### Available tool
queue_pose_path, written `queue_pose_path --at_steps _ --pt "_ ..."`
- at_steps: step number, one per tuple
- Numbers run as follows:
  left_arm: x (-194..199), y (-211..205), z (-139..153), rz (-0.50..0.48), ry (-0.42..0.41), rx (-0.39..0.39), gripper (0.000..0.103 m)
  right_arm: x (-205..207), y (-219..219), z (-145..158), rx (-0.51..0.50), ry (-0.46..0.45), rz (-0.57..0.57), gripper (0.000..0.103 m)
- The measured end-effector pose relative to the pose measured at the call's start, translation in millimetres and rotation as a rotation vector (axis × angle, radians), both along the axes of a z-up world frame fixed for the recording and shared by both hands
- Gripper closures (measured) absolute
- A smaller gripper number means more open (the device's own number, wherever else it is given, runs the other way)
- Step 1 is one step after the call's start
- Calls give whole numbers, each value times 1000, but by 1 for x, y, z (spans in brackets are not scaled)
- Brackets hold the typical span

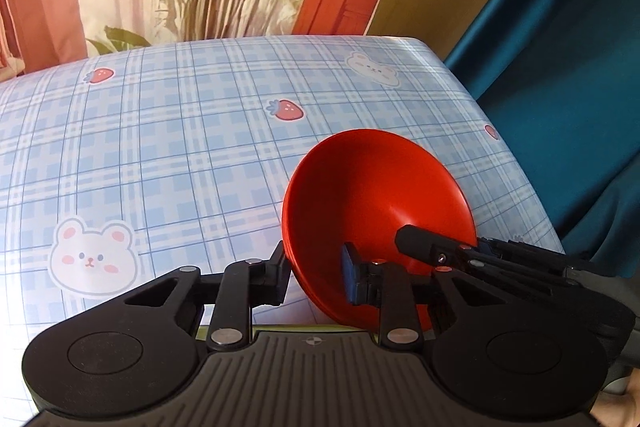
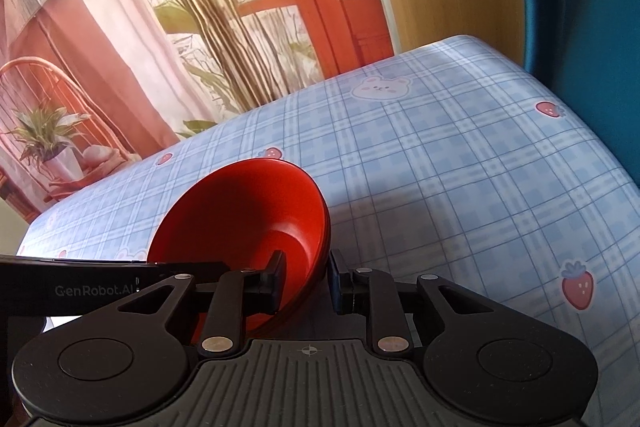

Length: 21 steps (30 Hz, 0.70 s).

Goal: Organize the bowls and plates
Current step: 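Grasp the rim of the nested red bowls with the left tool, then carry the nested red bowls with the left tool over the green plates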

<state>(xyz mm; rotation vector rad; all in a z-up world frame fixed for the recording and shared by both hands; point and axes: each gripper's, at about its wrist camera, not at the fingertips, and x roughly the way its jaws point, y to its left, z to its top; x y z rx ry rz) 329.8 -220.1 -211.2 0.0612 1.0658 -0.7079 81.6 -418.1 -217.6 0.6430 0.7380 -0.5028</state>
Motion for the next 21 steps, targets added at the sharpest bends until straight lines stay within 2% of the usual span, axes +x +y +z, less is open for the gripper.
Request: queue_pose_path --at_steps 2,11,21 --pt "0 1 4 0 -10 -17 75 -2 -4 2 -1 -13 -17 87" --pt "-7 -3 26 -12 -75 -52 75 -5 -15 23 -45 -63 -45 89" --pt "-13 -5 44 -13 -113 -57 75 -6 -14 43 -80 -83 -42 88"
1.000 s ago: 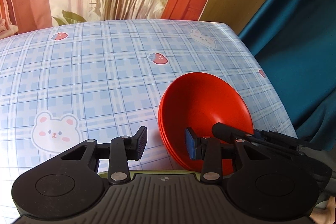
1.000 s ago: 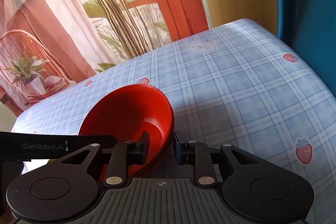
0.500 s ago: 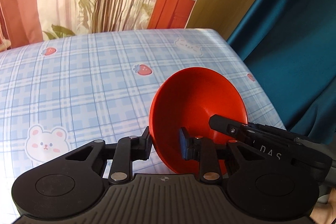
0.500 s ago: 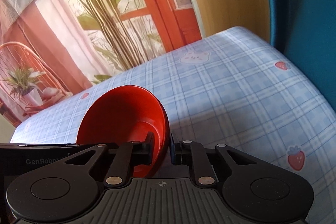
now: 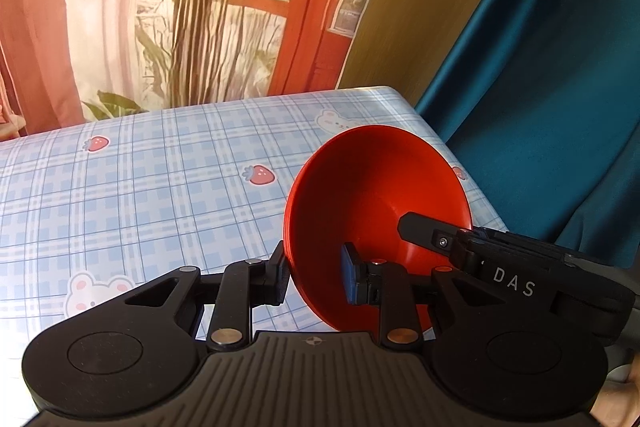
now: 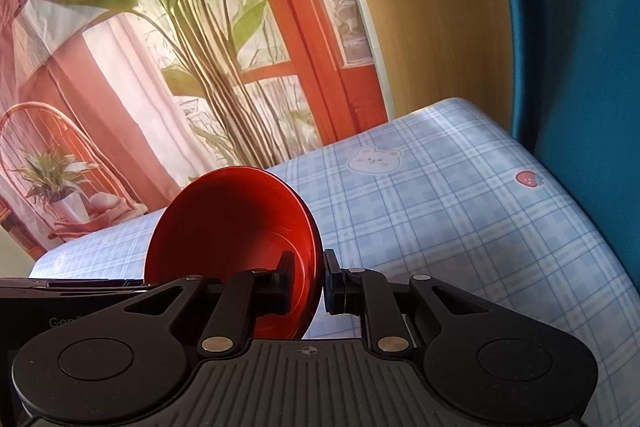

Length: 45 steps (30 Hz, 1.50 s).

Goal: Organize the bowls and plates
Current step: 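Carry the nested red bowls with the left tool over the green plates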

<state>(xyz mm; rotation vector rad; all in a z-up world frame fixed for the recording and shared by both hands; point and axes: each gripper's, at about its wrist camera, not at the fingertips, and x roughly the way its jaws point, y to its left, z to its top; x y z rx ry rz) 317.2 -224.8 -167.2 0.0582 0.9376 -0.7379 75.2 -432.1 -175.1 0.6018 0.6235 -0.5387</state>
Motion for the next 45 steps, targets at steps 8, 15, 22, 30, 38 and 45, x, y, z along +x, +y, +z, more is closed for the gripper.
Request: queue_pose_path --at_steps 8,15,22,30,38,45 --pt "-11 4 18 -4 -32 7 75 -6 6 16 -21 -23 1 88" --pt "-20 15 28 8 -50 -3 75 -6 18 32 -41 -28 6 88" --pt "-27 32 35 19 -58 -11 75 -3 33 42 -57 -26 28 88" --pt "-36 51 37 36 -58 -4 75 2 55 47 -59 -18 50 89" --pt "-48 70 37 52 -40 -11 75 5 79 50 -60 -1 76 88" --pt "-53 84 31 64 -15 -7 75 5 96 42 -52 21 92 88"
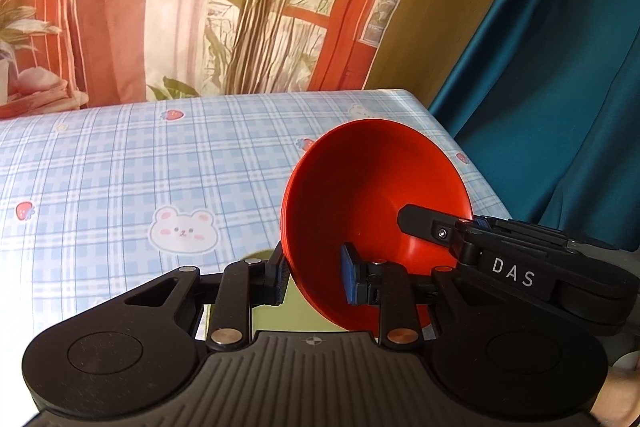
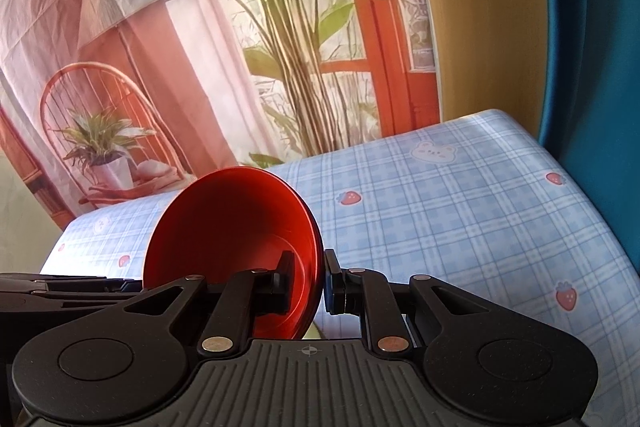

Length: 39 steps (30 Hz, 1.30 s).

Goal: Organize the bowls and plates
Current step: 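Carry the nested red bowls with the left tool over the green plates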

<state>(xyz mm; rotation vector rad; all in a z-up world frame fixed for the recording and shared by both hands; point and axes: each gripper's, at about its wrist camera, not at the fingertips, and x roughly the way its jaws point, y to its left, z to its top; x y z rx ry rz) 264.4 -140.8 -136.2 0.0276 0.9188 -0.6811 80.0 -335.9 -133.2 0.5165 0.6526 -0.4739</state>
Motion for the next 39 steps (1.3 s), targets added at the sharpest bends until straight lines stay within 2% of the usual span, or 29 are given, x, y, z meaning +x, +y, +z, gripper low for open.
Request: queue_pose_path --at_steps 20,39 --pt "-19 22 -46 -19 120 32 75 -12 28 -43 43 96 23 91" --pt "-16 24 -47 -3 118 32 75 -8 30 -54 67 113 30 90"
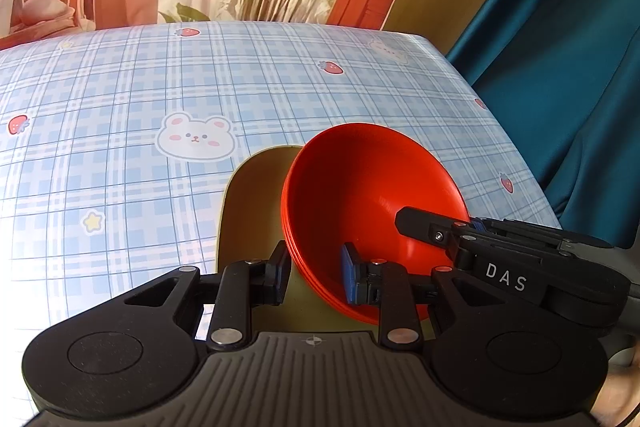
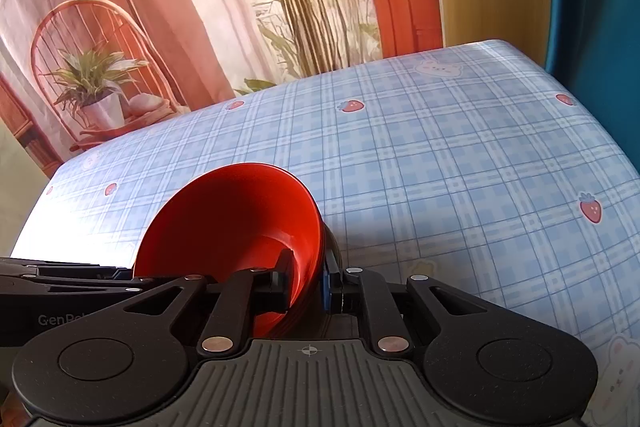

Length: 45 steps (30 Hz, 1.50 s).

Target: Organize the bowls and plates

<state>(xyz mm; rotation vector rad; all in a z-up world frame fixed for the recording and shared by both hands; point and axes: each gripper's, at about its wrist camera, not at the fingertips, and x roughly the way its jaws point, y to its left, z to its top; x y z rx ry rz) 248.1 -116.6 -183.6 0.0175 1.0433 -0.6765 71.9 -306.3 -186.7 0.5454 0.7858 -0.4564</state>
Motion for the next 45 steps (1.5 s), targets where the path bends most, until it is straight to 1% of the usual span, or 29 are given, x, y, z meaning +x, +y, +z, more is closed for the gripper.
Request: queue_pose_path --at_steps 10,15,20,21,23,24,25,29,34,36,38,40,43,44,45 --pt "-1 3 -1 9 -12 10 75 2 -1 -6 34 -2 -9 90" --pt "-1 3 1 13 -24 21 74 5 1 -7 35 -5 -3 90" --pt "-6 2 7 11 -71 42 73 5 2 -7 32 -9 3 89" --pt "-6 2 9 8 -79 47 72 5 2 -5 33 -11 6 89" --pt "-8 3 14 9 -100 54 61 4 5 -2 22 -15 9 85" --pt "-9 3 17 14 -115 57 52 3 6 0 13 -18 12 82" --pt "-10 4 20 18 -128 58 47 3 6 3 7 -21 14 81" --pt "-13 8 31 28 -161 60 42 -1 6 14 -21 -39 18 77" --pt "-21 14 48 52 -215 62 33 -6 6 33 -73 -63 29 77" --pt "-24 17 55 64 -239 62 28 -8 7 41 -101 -70 36 75" --pt "-29 20 63 75 -265 63 24 -10 8 49 -124 -76 40 70" --pt "-34 24 71 90 -298 67 16 -13 9 57 -146 -87 44 61" --pt "-44 29 84 120 -357 79 9 -18 12 69 -180 -104 50 56" --pt "-47 32 87 130 -373 83 8 -20 13 72 -188 -107 52 52" --pt "-50 34 91 144 -390 88 6 -22 15 75 -198 -114 55 43"
